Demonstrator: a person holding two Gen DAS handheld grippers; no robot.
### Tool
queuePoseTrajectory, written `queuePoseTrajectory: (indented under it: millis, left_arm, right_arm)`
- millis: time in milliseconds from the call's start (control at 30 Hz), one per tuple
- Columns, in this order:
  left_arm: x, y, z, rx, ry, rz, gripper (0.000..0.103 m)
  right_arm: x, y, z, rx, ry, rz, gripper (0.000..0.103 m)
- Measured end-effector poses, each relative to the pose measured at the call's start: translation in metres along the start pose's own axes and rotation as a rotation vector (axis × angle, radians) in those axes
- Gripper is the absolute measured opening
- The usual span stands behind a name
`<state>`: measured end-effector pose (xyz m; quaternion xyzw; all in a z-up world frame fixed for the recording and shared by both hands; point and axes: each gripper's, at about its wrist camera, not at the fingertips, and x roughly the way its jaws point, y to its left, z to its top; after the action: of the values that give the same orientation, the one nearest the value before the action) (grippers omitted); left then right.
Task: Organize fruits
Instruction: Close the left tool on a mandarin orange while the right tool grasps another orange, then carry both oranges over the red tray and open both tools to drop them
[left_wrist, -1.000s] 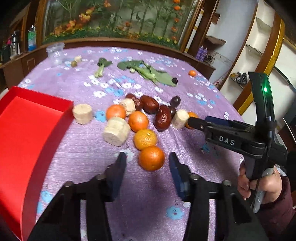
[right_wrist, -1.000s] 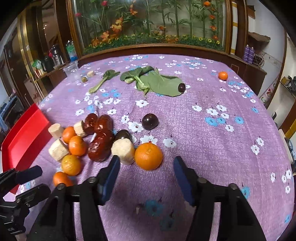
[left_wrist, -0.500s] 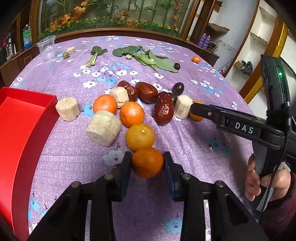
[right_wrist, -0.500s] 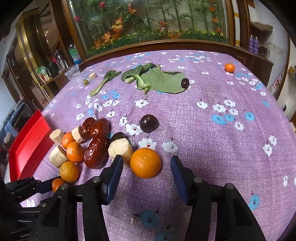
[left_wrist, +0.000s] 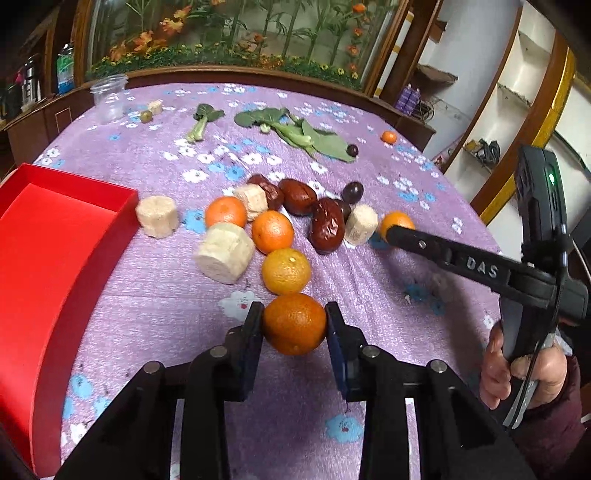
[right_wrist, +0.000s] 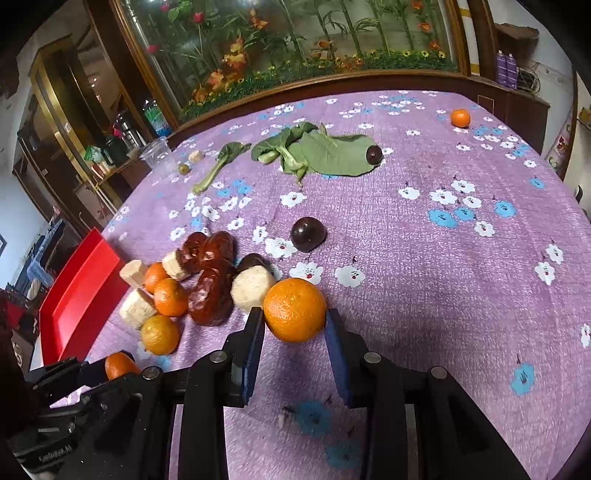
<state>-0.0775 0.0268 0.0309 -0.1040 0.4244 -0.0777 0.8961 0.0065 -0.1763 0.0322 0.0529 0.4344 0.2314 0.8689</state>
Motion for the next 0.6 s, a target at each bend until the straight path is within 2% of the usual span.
queuePoseTrajectory:
  millis: [167,333,467,600]
  left_arm:
    - [-0.028,0.013,0.001,-0.027,-0.065,0.009,0.032]
    - [-0.060,0.042,0.003,-0.083,-0.140,0.049,0.032]
    - [-0.087,0.084,0.001,-0.167,-0.195,0.103,0.032]
    - [-0.104,0.124,-0.004,-0.250,-0.223,0.192,0.032]
  right_arm:
    - [-0.022,0.021,-0.003,-0.037,-0.022,0.007,0.036]
    - [-0.035,0.063,-0.002,-0.102,-0.027,0.062,0.036]
    - [-0.033,0.110,-0.001,-0.168,-0.011,0.132,0.036]
    - [-0.022,0.159,-0.003,-0.238,0.019,0.199,0.037]
